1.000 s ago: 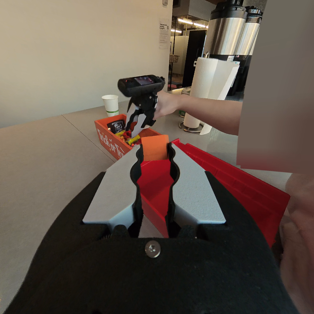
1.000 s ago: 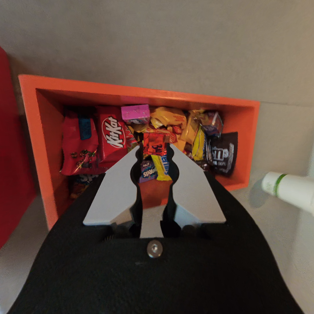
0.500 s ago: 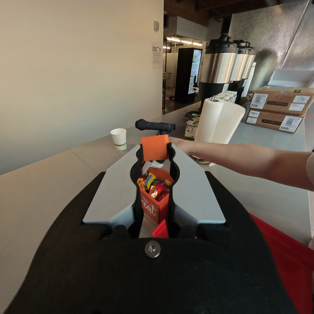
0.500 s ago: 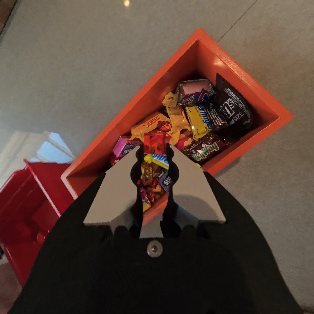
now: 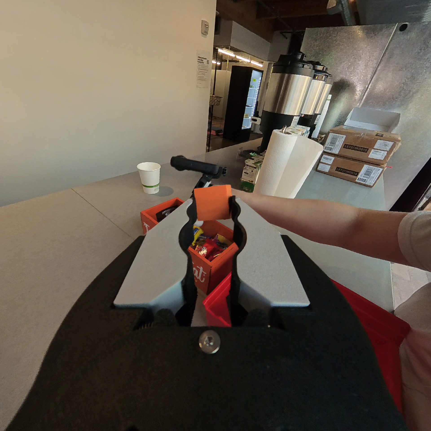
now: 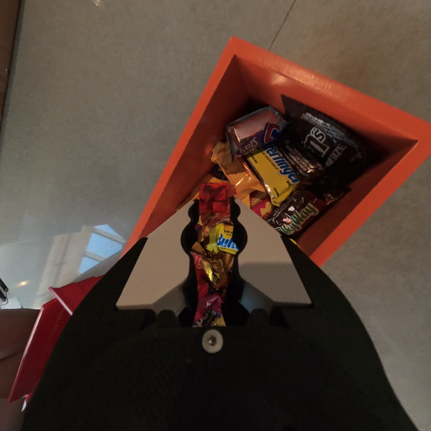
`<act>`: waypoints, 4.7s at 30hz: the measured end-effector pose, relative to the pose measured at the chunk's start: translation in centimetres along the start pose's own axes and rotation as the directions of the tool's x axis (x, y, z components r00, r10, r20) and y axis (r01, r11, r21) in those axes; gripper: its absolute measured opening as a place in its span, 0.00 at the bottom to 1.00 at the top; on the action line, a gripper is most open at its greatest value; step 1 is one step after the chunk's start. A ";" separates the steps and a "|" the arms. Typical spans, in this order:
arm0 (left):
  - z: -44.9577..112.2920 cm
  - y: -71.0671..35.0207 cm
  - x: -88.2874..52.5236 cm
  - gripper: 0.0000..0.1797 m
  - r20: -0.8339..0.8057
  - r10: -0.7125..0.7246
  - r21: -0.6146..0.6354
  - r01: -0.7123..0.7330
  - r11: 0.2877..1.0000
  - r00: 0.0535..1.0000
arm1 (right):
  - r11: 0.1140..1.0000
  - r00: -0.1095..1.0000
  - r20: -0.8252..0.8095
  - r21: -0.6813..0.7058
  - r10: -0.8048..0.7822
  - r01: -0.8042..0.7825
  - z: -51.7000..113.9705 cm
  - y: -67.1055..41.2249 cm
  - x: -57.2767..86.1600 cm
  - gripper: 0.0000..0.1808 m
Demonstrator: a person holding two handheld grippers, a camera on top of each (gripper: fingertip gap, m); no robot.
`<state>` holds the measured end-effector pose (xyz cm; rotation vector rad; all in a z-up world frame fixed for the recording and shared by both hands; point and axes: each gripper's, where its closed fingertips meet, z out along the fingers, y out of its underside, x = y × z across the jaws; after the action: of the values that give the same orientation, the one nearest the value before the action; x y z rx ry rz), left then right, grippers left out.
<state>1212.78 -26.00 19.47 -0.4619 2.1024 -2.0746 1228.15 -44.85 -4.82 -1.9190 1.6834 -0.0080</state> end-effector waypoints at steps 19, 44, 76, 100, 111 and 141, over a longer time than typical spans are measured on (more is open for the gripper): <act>-0.1 -0.5 0.9 0.15 -0.046 0.017 0.007 -0.017 1.000 0.999 | 0.063 0.011 -0.180 -0.287 -0.984 0.956 -1.0 1.2 -0.1 0.23; 0.9 0.4 0.3 0.15 -0.033 0.017 -0.038 -0.018 0.999 0.999 | 0.656 0.724 0.238 -0.310 -0.647 0.688 0.7 0.6 0.5 0.13; 1.1 0.5 1.0 0.15 -0.051 0.025 -0.048 -0.028 0.998 0.998 | 0.756 0.738 0.285 -0.064 -0.611 0.651 0.5 -0.6 0.3 0.12; 0.4 0.0 1.1 0.15 -0.047 0.030 -0.033 -0.031 0.999 0.998 | 0.255 0.202 -0.192 -0.310 -0.960 0.916 1.1 -0.1 1.1 0.14; 0.9 0.4 1.3 0.15 -0.059 0.028 -0.049 -0.031 0.998 0.998 | 0.707 0.710 0.126 -0.078 -0.693 0.703 0.2 0.4 0.4 0.13; 0.9 0.3 1.7 0.15 -0.064 0.037 -0.053 -0.040 0.998 0.997 | 0.577 0.591 0.058 -0.160 -0.805 0.801 1.4 0.9 1.1 0.13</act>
<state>1211.42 -27.40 19.30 -0.3641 2.1900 -2.0411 1228.04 -45.36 -6.77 -2.6682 0.6701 -0.2467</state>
